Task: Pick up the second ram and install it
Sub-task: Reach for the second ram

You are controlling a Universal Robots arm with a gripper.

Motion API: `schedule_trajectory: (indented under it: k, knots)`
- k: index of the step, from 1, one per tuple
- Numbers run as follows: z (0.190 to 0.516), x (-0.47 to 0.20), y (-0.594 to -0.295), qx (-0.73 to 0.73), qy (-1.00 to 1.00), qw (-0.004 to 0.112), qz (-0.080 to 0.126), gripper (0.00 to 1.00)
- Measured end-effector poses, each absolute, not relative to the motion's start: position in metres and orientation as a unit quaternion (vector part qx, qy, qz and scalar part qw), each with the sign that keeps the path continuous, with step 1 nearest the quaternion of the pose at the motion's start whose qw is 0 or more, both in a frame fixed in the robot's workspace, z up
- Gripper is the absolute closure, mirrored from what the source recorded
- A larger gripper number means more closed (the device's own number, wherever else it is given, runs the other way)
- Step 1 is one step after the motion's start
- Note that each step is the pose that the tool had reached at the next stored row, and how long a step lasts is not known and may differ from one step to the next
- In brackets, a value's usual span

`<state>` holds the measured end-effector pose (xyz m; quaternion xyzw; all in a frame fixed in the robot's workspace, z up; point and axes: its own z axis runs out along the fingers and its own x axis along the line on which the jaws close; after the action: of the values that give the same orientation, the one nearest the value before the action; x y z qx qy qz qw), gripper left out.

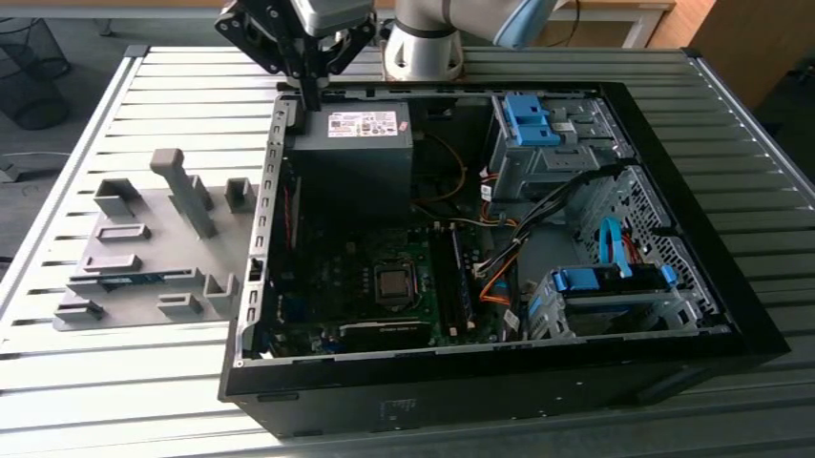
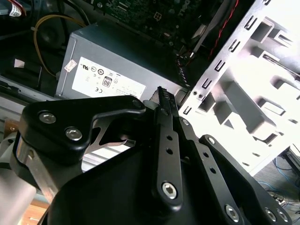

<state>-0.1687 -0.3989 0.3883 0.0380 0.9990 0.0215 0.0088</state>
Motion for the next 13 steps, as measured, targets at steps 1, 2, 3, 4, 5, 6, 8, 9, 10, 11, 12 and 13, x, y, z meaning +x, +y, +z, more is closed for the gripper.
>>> schedule_trajectory:
  k: [1,2,3,4,5,6,8,9,10,11,12,13]
  knots:
    - [0.3883,-0.169,-0.3989,0.038,0.999,0.009,0.022,0.89]
    - [0.3883,-0.1693,-0.3989,0.038,0.999,0.009,0.022,0.89]
    - [0.3882,-0.1696,-0.3989,0.038,0.999,0.009,0.022,0.89]
    - [0.3882,-0.1699,-0.3989,0.038,0.999,0.009,0.022,0.89]
    - [0.3882,-0.1702,-0.3989,0.038,0.999,0.009,0.022,0.89]
    - [0.3883,-0.1705,-0.3989,0.038,0.999,0.009,0.022,0.89]
    - [0.3882,-0.171,-0.3989,0.038,0.999,0.009,0.022,0.89]
    - [0.3882,-0.1712,-0.3989,0.038,0.999,0.009,0.022,0.89]
    - [0.3882,-0.1713,-0.3989,0.038,0.999,0.009,0.022,0.89]
    - [0.3882,-0.1713,-0.3989,0.038,0.999,0.009,0.022,0.89]
    - [0.3882,-0.1714,-0.3989,0.038,0.999,0.009,0.022,0.89]
    - [0.3882,-0.1714,-0.3989,0.038,0.999,0.009,0.022,0.89]
